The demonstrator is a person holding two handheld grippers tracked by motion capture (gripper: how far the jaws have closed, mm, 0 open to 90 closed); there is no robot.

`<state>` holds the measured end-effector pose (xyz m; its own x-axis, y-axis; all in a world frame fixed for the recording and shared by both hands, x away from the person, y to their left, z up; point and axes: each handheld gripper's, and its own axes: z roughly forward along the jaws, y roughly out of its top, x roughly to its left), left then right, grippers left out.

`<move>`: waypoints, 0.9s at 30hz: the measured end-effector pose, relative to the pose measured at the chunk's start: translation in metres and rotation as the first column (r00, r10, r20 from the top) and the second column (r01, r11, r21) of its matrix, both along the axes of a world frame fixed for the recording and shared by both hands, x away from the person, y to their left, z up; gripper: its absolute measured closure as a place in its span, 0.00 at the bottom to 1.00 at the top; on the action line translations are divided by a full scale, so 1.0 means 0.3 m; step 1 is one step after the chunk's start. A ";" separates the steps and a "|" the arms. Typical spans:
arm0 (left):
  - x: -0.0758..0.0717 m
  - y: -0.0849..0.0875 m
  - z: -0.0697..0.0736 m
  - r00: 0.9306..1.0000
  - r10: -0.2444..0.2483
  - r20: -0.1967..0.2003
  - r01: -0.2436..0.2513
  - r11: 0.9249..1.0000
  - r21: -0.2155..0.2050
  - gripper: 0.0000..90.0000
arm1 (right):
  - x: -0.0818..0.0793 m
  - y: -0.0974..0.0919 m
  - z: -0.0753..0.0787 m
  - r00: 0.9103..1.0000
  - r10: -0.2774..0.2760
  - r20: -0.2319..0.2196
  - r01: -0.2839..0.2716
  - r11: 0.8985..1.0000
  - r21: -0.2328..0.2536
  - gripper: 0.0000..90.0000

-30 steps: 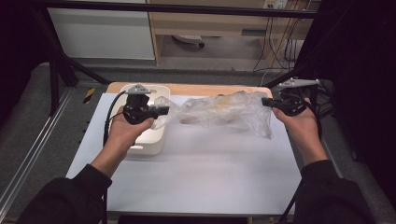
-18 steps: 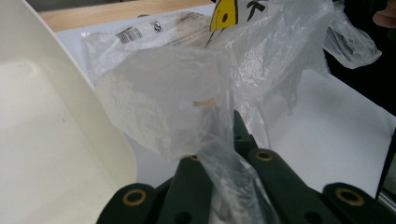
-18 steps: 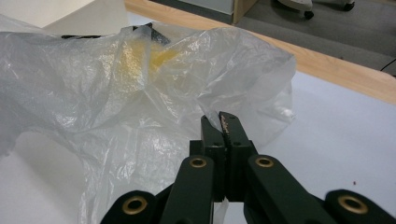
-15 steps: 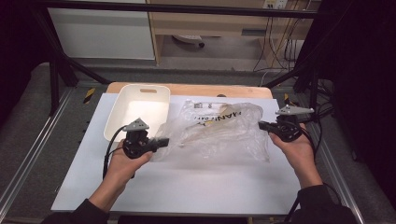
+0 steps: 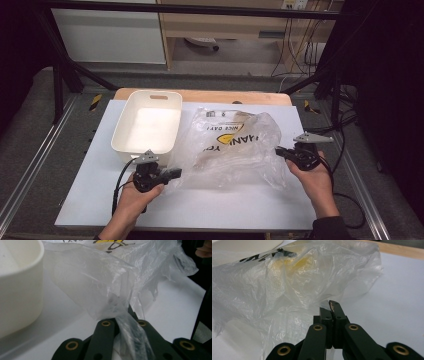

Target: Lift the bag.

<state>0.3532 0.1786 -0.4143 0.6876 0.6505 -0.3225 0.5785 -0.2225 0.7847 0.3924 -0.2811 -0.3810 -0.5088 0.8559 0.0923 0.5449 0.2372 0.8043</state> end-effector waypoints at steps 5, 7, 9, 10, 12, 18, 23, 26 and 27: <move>-0.017 -0.005 -0.033 1.000 -0.002 0.012 0.001 0.999 0.053 1.00 | -0.026 0.009 -0.054 1.000 0.003 -0.027 -0.004 1.000 -0.023 1.00; -0.021 -0.001 -0.032 1.000 -0.006 0.017 0.005 0.998 0.059 1.00 | -0.033 0.013 -0.069 0.999 0.005 -0.037 -0.006 0.999 -0.036 1.00; -0.022 0.007 -0.031 1.000 -0.003 0.022 0.002 0.998 0.058 1.00 | -0.038 0.014 -0.084 0.999 0.006 -0.047 -0.008 0.999 -0.039 1.00; -0.022 0.011 -0.033 1.000 -0.003 0.018 0.002 0.998 0.055 1.00 | -0.043 0.014 -0.092 0.999 0.006 -0.053 -0.008 0.999 -0.039 1.00; -0.024 0.018 -0.040 1.000 -0.007 0.011 0.006 0.999 0.053 1.00 | -0.052 0.013 -0.108 0.998 0.010 -0.066 -0.013 0.999 -0.042 1.00; -0.037 0.017 -0.069 1.000 -0.027 -0.002 0.027 0.994 0.105 1.00 | -0.075 0.014 -0.141 0.995 0.023 -0.100 -0.029 0.998 -0.058 1.00; -0.040 0.005 -0.085 0.999 -0.031 -0.008 0.032 0.989 0.144 1.00 | -0.084 0.019 -0.172 0.990 0.033 -0.139 -0.044 0.996 -0.083 1.00; -0.047 -0.001 -0.094 0.999 -0.034 -0.009 0.035 0.985 0.168 1.00 | -0.087 0.022 -0.184 0.987 0.036 -0.154 -0.051 0.994 -0.092 1.00; -0.051 -0.002 -0.097 0.999 -0.034 -0.011 0.036 0.984 0.175 1.00 | -0.088 0.023 -0.186 0.986 0.038 -0.162 -0.055 0.994 -0.099 1.00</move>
